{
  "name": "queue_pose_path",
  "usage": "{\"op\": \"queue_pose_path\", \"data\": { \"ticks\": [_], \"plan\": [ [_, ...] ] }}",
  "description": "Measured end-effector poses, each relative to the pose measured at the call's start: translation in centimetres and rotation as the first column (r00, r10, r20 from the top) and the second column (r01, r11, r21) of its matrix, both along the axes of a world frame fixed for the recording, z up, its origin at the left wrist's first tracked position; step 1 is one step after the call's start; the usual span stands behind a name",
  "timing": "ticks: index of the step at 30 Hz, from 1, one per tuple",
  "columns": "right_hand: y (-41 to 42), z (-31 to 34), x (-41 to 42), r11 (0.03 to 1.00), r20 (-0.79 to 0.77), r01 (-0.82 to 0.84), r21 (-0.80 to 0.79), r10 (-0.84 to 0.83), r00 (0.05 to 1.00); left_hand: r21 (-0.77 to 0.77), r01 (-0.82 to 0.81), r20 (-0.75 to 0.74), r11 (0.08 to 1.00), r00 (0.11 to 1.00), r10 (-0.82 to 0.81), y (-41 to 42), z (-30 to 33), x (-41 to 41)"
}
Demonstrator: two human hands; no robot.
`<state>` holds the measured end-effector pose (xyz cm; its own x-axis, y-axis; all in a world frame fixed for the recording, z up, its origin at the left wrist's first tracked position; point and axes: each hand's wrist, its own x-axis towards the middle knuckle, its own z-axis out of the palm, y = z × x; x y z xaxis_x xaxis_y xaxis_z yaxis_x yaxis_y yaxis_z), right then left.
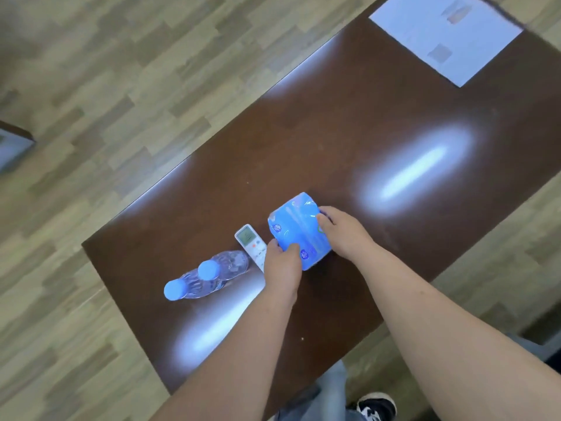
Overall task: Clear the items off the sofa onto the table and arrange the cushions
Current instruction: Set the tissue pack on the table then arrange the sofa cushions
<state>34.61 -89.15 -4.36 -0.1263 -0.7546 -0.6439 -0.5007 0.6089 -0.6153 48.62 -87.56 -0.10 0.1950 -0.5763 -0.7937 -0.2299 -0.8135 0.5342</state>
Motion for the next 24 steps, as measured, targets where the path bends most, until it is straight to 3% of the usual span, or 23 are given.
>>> {"op": "queue_pose_path", "data": {
  "ticks": [7,12,15,20,24],
  "plan": [
    [-1.5,-1.8,1.9,0.997,0.007,-0.059,0.053,0.059,0.998,-0.023,0.059,0.076,0.998,0.995,-0.057,-0.5,-2.3,1.5],
    [-0.8,-1.2,1.4,0.996,0.091,0.083,0.045,-0.087,0.992,-0.114,0.031,0.242,0.993,0.97,-0.002,-0.5,-2.5,1.4],
    [0.0,-0.4,-0.4,0.986,0.09,0.166,0.025,-0.168,0.982,-0.202,0.16,0.299,0.966,0.95,-0.095,-0.2,-1.8,0.1],
    [1.2,2.2,-5.6,0.966,0.053,0.257,-0.029,-0.255,0.965,-0.375,0.357,0.257,0.855,0.927,-0.274,-0.7,0.5,-4.6],
    [2.4,5.4,-10.1,0.923,0.04,0.37,-0.108,-0.368,0.929,-0.411,0.43,0.161,0.804,0.902,-0.401,-1.6,2.3,-9.6]
  ]
}}
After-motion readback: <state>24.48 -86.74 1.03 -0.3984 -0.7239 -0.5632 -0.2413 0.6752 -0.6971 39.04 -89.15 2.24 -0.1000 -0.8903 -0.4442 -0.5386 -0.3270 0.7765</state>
